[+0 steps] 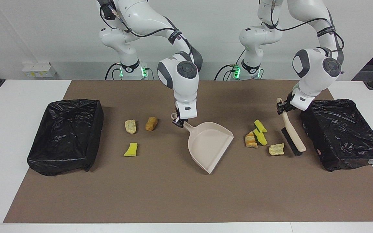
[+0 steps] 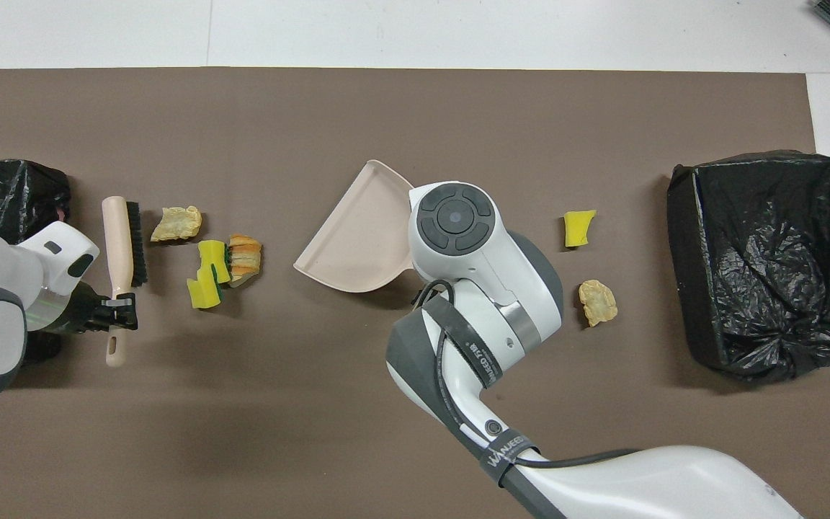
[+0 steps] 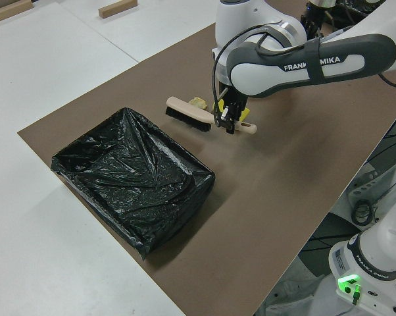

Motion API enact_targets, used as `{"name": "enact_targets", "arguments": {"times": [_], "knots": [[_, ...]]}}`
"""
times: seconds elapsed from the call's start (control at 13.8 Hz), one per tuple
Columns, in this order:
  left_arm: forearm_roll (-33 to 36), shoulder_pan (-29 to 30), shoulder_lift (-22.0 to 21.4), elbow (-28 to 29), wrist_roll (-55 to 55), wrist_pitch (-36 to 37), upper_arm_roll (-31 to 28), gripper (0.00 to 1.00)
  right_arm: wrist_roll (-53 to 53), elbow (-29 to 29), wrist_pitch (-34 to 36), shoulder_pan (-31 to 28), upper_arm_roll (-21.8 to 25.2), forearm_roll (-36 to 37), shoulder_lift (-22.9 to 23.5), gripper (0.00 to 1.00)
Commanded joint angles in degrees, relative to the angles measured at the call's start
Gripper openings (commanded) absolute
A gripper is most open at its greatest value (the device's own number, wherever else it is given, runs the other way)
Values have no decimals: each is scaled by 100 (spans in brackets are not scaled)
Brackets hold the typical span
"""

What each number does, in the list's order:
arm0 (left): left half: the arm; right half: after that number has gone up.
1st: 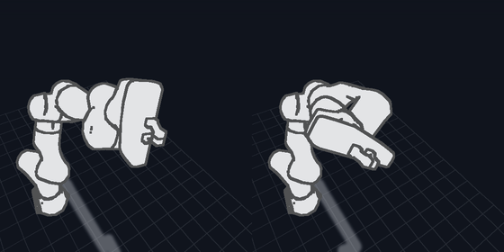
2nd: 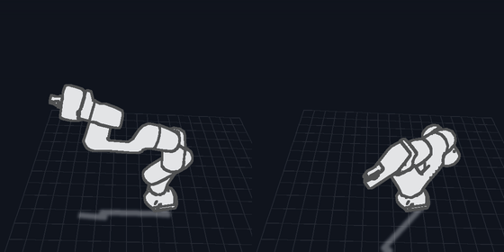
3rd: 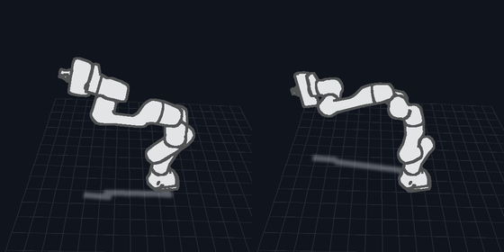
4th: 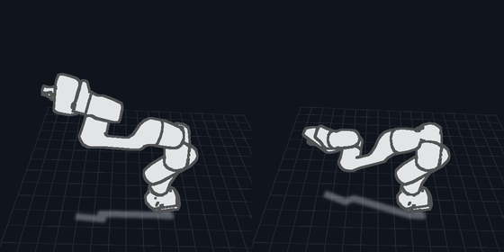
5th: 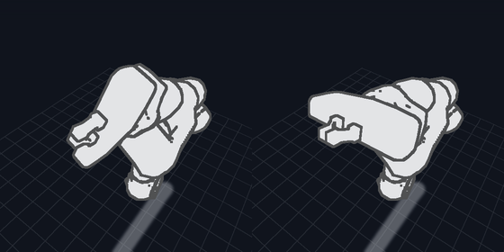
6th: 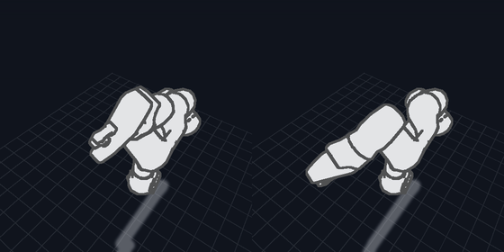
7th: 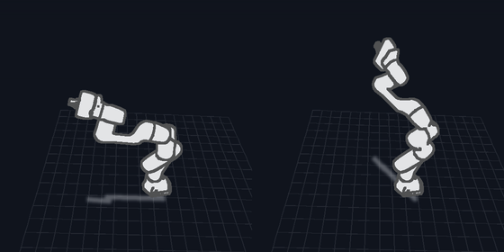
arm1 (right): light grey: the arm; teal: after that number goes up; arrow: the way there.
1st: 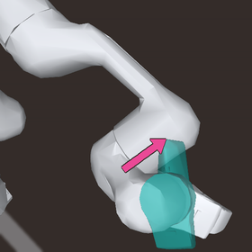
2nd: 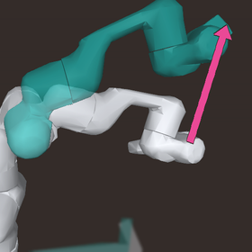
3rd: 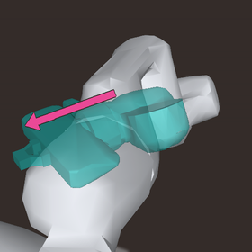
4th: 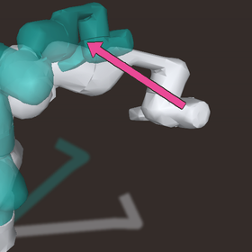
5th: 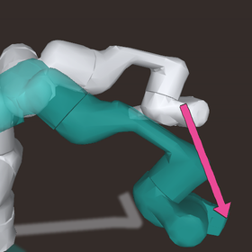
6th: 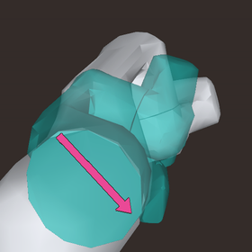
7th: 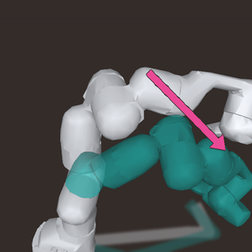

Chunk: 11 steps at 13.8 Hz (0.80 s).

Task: Sweep and dump trash in bin
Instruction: 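Sweep the sponge and bread pieces into the dustpan with the left gripper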

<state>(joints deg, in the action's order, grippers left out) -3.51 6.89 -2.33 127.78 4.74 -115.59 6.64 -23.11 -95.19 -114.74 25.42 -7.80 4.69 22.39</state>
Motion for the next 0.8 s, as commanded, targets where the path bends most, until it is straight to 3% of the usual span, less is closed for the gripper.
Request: {"name": "enact_targets", "arguments": {"times": [0.0,0.22,0.72], "knots": [[43,-380,-118,273,123,-245,-40,0,-1060,-52,-128,-46,-46,101,-24,0],[0,-723,-145,343,360,-236,-40,0,-2247,-113,-93,-55,-37,207,-50,0],[-298,-1312,-145,563,537,-465,-22,0,-2443,-113,-14,-73,-46,322,-59,0]]}}
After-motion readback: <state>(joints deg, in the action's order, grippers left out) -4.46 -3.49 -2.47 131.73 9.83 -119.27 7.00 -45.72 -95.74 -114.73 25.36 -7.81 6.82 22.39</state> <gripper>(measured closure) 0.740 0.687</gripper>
